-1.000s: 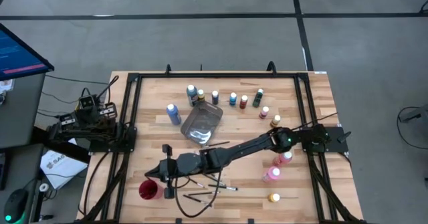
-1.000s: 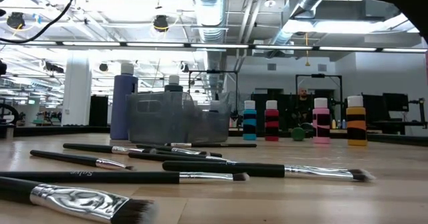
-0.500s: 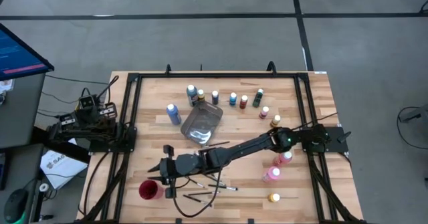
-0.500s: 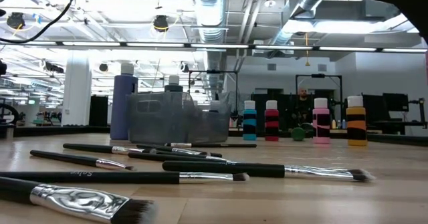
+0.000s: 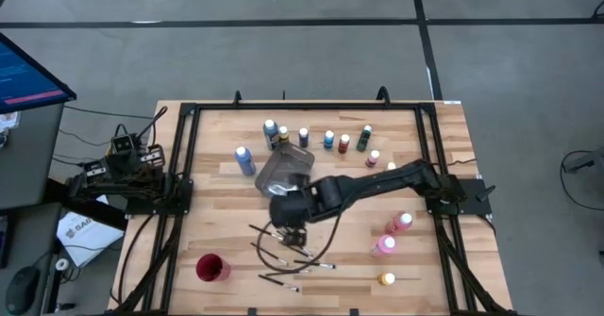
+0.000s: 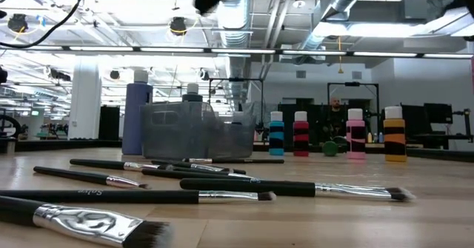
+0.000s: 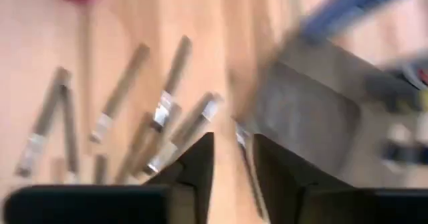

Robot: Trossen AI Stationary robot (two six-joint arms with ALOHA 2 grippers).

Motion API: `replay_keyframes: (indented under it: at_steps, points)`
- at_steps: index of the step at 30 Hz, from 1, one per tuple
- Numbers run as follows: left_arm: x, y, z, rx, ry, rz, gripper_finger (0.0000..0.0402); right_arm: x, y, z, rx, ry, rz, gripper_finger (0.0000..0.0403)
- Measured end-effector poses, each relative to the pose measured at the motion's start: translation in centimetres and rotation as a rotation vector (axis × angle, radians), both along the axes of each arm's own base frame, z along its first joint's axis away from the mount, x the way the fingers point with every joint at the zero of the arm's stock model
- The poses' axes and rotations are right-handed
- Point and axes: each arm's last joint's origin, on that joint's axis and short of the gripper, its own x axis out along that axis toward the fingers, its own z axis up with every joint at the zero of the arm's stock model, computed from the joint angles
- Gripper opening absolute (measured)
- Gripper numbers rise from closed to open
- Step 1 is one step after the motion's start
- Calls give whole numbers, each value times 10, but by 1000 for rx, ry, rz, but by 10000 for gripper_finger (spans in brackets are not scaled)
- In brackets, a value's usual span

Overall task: Pick & Place Paint Supplies
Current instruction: Put the silver paintbrush into the red cup

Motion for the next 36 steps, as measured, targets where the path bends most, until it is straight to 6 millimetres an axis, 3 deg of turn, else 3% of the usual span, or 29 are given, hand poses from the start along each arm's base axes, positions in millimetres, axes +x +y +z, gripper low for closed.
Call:
replay_keyframes:
  at_steps: [4, 7, 15, 29, 36]
  points:
    - [0, 0, 0, 0, 0, 0, 3, -16, 7, -22, -86, 28, 5, 12]
    - [0, 0, 0, 0, 0, 0, 3, -23, 11, -59, -81, 6, 2, 10]
    - [0, 0, 0, 0, 2, 0, 3, -50, -9, -115, -15, -128, -15, 1]
    - [0, 0, 0, 0, 1, 0, 3, -56, -61, -157, -12, -116, -68, 0]
    - [0, 0, 0, 0, 1, 0, 3, -66, -70, -177, 9, -115, -71, 0]
